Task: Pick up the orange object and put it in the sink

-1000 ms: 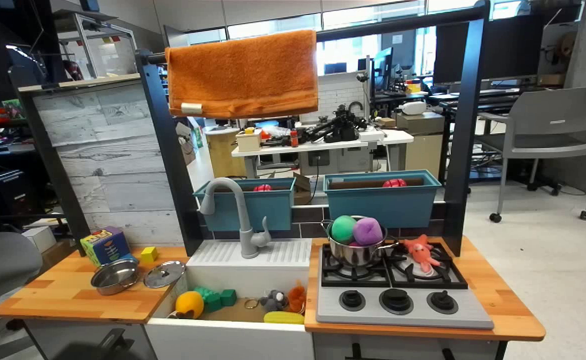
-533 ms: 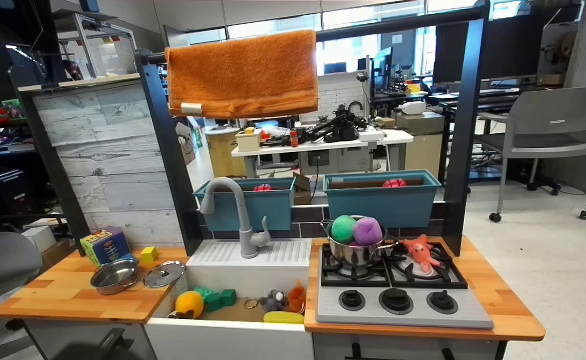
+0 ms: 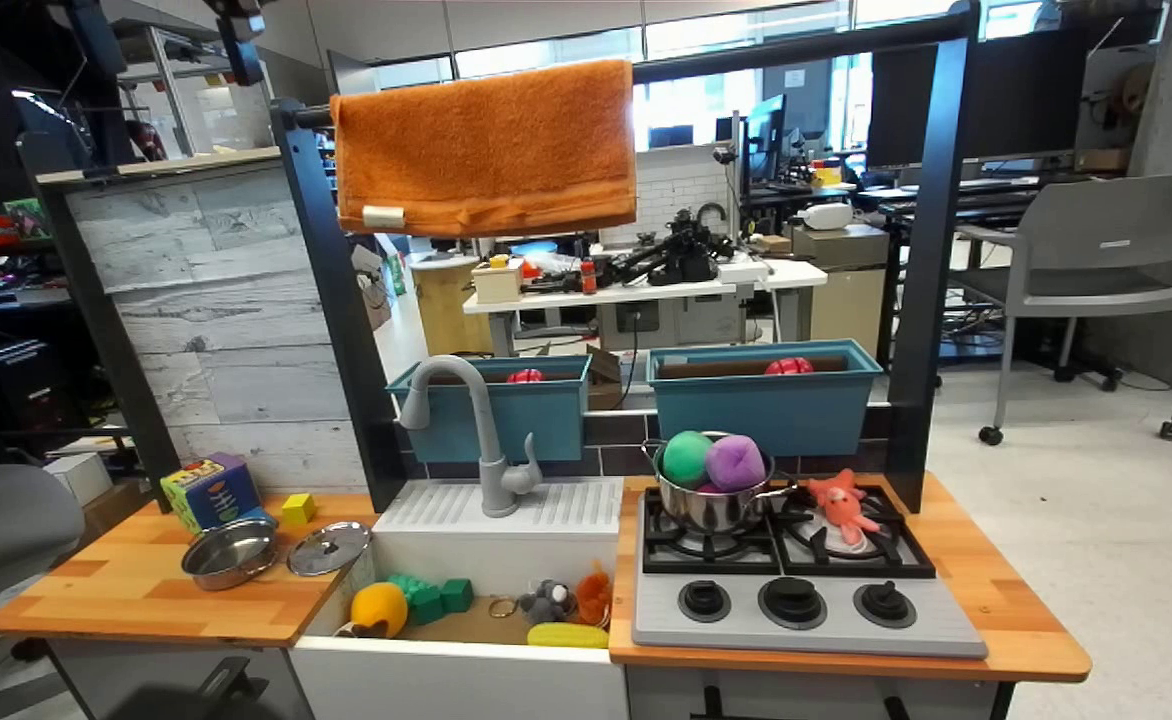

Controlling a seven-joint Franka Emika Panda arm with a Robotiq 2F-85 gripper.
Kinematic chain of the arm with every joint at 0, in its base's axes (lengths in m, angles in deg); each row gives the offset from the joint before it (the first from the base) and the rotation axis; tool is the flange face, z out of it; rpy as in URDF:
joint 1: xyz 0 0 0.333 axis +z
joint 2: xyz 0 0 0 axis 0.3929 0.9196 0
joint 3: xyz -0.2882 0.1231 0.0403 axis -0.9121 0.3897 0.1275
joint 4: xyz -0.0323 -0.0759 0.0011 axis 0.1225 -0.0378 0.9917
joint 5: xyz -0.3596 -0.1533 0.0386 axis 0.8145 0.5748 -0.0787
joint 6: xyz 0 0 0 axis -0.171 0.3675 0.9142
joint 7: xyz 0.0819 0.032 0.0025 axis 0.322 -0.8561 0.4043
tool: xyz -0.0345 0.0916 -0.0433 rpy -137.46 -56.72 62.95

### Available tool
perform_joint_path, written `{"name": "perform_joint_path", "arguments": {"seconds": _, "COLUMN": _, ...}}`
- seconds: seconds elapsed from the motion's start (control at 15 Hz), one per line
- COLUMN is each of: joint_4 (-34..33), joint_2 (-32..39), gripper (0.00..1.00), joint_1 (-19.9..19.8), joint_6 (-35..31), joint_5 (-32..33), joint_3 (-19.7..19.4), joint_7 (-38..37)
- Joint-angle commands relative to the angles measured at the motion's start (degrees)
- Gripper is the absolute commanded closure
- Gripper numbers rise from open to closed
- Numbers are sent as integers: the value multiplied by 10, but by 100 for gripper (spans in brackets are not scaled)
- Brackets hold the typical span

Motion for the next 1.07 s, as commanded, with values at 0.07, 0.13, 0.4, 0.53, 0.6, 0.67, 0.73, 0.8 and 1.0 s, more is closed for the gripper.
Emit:
{"name": "perform_joint_path", "arguments": {"seconds": 0.07, "joint_4": -40, "joint_2": 78, "gripper": 0, "joint_1": 10, "joint_6": -96, "joint_5": -51, "joint_3": 18, "joint_7": 7}}
{"name": "perform_joint_path", "arguments": {"seconds": 0.13, "joint_4": -48, "joint_2": 96, "gripper": 0, "joint_1": 12, "joint_6": -120, "joint_5": -63, "joint_3": 24, "joint_7": 10}}
{"name": "perform_joint_path", "arguments": {"seconds": 0.4, "joint_4": -92, "joint_2": 173, "gripper": 0, "joint_1": 11, "joint_6": -221, "joint_5": -89, "joint_3": 60, "joint_7": 13}}
{"name": "perform_joint_path", "arguments": {"seconds": 0.53, "joint_4": -118, "joint_2": 214, "gripper": 0, "joint_1": 20, "joint_6": -263, "joint_5": -92, "joint_3": 65, "joint_7": 13}}
{"name": "perform_joint_path", "arguments": {"seconds": 0.6, "joint_4": -130, "joint_2": 232, "gripper": 0, "joint_1": 19, "joint_6": -279, "joint_5": -85, "joint_3": 70, "joint_7": 8}}
{"name": "perform_joint_path", "arguments": {"seconds": 0.67, "joint_4": -141, "joint_2": 248, "gripper": 0, "joint_1": 21, "joint_6": -298, "joint_5": -76, "joint_3": 72, "joint_7": 1}}
{"name": "perform_joint_path", "arguments": {"seconds": 0.73, "joint_4": -153, "joint_2": 265, "gripper": 0, "joint_1": 24, "joint_6": -314, "joint_5": -67, "joint_3": 72, "joint_7": -5}}
{"name": "perform_joint_path", "arguments": {"seconds": 0.8, "joint_4": -165, "joint_2": 281, "gripper": 0, "joint_1": 26, "joint_6": -325, "joint_5": -61, "joint_3": 71, "joint_7": -10}}
{"name": "perform_joint_path", "arguments": {"seconds": 1.0, "joint_4": -197, "joint_2": 321, "gripper": 0, "joint_1": 38, "joint_6": -368, "joint_5": -43, "joint_3": 63, "joint_7": -24}}
